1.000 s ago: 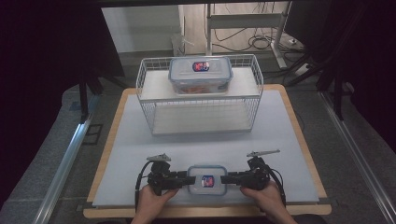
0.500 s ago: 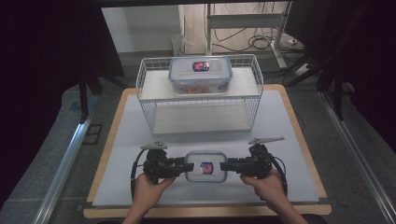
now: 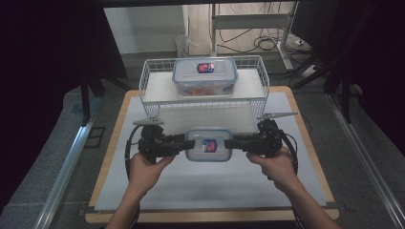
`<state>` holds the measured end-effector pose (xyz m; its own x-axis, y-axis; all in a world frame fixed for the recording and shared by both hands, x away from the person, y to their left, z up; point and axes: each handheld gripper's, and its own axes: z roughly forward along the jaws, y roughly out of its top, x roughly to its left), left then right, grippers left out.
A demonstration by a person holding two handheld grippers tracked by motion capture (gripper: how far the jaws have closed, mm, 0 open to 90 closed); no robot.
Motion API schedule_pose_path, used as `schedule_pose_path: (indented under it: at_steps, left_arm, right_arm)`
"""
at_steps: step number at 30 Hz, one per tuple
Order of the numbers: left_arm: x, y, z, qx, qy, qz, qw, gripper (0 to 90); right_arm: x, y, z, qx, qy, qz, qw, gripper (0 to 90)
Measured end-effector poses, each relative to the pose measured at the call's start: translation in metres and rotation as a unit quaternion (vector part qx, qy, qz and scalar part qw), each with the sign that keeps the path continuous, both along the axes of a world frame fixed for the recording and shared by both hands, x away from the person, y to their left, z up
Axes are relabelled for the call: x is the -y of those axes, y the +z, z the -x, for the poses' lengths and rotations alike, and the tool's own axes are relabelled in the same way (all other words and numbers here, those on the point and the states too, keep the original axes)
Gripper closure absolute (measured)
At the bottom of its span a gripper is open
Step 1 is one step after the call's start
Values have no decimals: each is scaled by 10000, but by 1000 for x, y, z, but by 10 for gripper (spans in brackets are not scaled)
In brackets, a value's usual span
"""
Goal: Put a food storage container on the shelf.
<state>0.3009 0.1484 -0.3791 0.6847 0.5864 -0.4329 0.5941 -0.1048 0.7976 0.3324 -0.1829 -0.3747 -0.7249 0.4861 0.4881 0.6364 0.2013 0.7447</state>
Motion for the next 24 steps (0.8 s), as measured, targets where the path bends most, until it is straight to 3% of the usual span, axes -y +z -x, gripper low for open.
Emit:
schedule_pose_path:
  at_steps: [4, 8, 24]
  left_arm:
    - [-2, 22, -8, 132, 33, -17, 9999, 524]
    - [-3, 33, -14, 170, 66, -22, 9998, 524]
    - [-7, 60, -34, 168, 150, 50, 9997, 524]
  right_arm:
    - [-2, 20, -10, 104, 0, -80, 9999, 560]
    - [-4, 34, -17, 184, -18, -107, 9998, 559]
    - [-9, 64, -37, 317, -138, -142, 9993, 554]
